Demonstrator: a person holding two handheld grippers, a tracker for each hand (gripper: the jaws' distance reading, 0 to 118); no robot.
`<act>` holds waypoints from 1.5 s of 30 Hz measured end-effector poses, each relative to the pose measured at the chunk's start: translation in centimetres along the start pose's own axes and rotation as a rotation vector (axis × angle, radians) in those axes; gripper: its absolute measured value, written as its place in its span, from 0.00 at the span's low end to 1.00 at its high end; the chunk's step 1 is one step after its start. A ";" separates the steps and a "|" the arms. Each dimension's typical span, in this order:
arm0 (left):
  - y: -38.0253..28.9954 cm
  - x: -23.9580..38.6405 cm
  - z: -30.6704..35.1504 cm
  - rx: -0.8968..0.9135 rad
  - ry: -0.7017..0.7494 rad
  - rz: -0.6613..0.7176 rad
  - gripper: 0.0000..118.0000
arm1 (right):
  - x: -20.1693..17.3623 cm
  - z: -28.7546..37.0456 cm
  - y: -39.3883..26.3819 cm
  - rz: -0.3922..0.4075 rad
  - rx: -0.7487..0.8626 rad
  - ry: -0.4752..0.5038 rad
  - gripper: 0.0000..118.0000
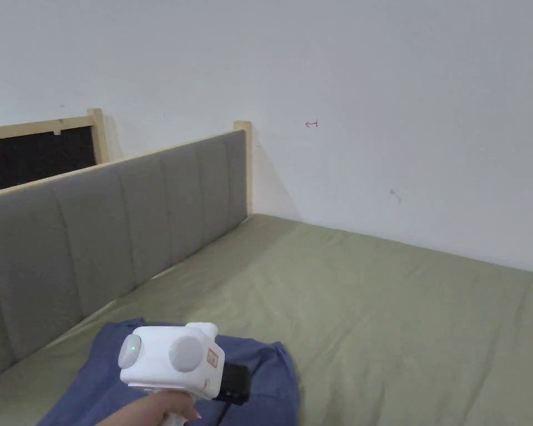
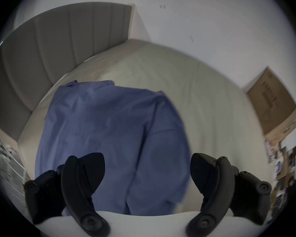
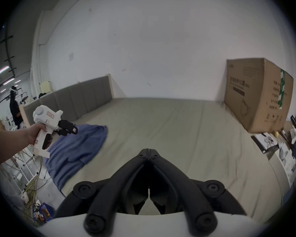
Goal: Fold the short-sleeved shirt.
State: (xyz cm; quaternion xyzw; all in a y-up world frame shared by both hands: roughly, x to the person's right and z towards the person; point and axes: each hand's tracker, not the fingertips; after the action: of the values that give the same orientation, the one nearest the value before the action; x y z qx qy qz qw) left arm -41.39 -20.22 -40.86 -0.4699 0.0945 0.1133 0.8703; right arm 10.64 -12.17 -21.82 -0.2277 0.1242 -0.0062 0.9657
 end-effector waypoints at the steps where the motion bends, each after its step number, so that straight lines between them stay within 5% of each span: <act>1: 0.4 0.1 -2.0 -0.018 0.028 -0.008 0.88 | 0.4 -0.6 -0.4 -0.005 -0.020 -0.008 0.00; 5: 1.2 0.2 -8.1 -0.237 0.062 -0.008 0.88 | 1.4 -2.4 -1.4 -0.007 -0.088 -0.021 0.00; 8: 1.1 0.0 -12.0 -0.368 0.083 -0.030 1.00 | 1.8 -3.4 -1.9 -0.002 -0.117 -0.025 0.00; 17: -2.1 -0.9 -9.6 -0.154 0.048 0.000 1.00 | 1.0 -3.6 -2.4 -0.041 -0.152 0.023 0.00; 19: -2.3 -0.5 -8.3 -0.115 0.071 0.003 0.91 | 0.9 -2.8 -2.2 -0.028 -0.156 0.038 0.00; 21: -2.5 -0.6 -6.6 -0.052 0.047 0.008 0.52 | 1.1 -1.6 -1.9 -0.016 -0.140 0.035 0.00; 23: -2.3 -0.8 -5.1 -0.052 0.065 0.014 0.01 | 1.3 -0.5 -1.6 -0.014 -0.124 0.028 0.00; 33: 2.4 0.7 18.6 0.279 -0.041 -0.183 0.01 | 3.7 6.9 0.5 -0.047 0.001 0.005 0.00; 39: 4.6 10.5 33.5 0.466 -0.265 -0.243 0.01 | 5.0 9.6 1.3 -0.103 0.066 -0.003 0.00; 45: 3.6 22.6 38.2 0.448 -0.514 -0.299 0.01 | 7.6 12.2 2.0 -0.165 0.145 -0.038 0.00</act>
State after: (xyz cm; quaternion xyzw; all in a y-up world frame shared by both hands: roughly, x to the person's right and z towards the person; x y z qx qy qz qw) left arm -18.56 16.17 -29.19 -0.2327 -0.1742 0.0757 0.9538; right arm 20.92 -5.56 -13.96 -0.1666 0.0858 -0.0902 0.9781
